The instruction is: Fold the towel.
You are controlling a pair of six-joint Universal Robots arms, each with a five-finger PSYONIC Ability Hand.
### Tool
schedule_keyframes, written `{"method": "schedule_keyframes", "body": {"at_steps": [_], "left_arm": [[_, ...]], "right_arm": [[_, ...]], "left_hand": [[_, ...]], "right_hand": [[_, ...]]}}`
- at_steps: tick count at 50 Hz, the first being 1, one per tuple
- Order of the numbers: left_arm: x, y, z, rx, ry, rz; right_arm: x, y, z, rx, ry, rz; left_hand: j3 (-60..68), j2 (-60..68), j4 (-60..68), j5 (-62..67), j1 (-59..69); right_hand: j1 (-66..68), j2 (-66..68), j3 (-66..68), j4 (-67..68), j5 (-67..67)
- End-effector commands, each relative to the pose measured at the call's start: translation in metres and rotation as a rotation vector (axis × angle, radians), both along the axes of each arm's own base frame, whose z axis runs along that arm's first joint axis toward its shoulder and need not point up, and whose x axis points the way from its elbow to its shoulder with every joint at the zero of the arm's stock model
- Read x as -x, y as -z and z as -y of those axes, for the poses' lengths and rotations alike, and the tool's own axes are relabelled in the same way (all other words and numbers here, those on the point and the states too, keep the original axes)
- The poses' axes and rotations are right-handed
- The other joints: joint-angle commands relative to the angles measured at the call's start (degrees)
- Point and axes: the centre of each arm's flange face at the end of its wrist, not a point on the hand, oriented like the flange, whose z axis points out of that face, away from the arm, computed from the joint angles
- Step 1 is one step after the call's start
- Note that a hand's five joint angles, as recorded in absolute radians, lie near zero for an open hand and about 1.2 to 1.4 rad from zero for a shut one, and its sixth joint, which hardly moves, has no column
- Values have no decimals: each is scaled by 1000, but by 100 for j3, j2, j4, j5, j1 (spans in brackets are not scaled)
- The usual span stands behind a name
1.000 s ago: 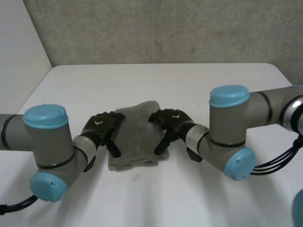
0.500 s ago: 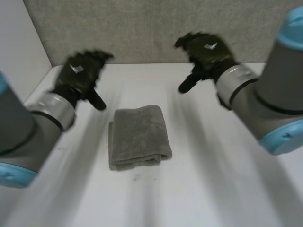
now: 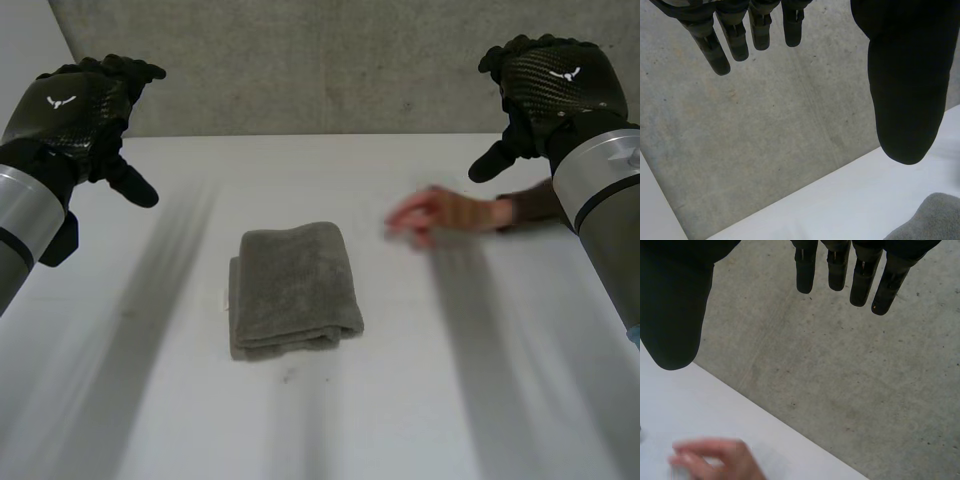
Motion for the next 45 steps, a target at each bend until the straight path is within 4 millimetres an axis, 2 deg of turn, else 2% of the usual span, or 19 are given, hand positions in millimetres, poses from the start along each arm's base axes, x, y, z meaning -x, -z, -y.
{"method": "schedule_keyframes", "body": {"at_steps": [1, 9, 16, 25, 33, 45], "left_arm": [[2, -1, 1, 3, 10, -3], [5, -1, 1, 8, 21, -4], [11, -17, 14, 57, 28, -13], [20, -19, 8, 61, 61, -16], [21, -28, 10, 94, 61, -25], [21, -26, 10, 89, 61, -21]], "right_arm": [[1, 0, 3, 2, 3, 0], [4, 4, 6, -12, 6, -7], [4, 1, 7, -5, 8, -4], [4, -2, 7, 6, 8, -1], [3, -6, 7, 16, 5, 3], [0, -3, 6, 6, -29, -2]], "left_hand": [[49, 52, 46, -147, 18], [49, 52, 46, -147, 18], [49, 52, 46, -147, 18], [49, 52, 46, -147, 18], [49, 52, 46, -147, 18], [49, 52, 46, -147, 18]], "right_hand": [[-299, -338, -234, -339, -322], [-299, -338, -234, -339, -322], [-299, -338, -234, -339, -322], [-299, -338, -234, -339, -322], [-299, -338, -234, -339, -322], [-299, -338, -234, -339, -322]]}}
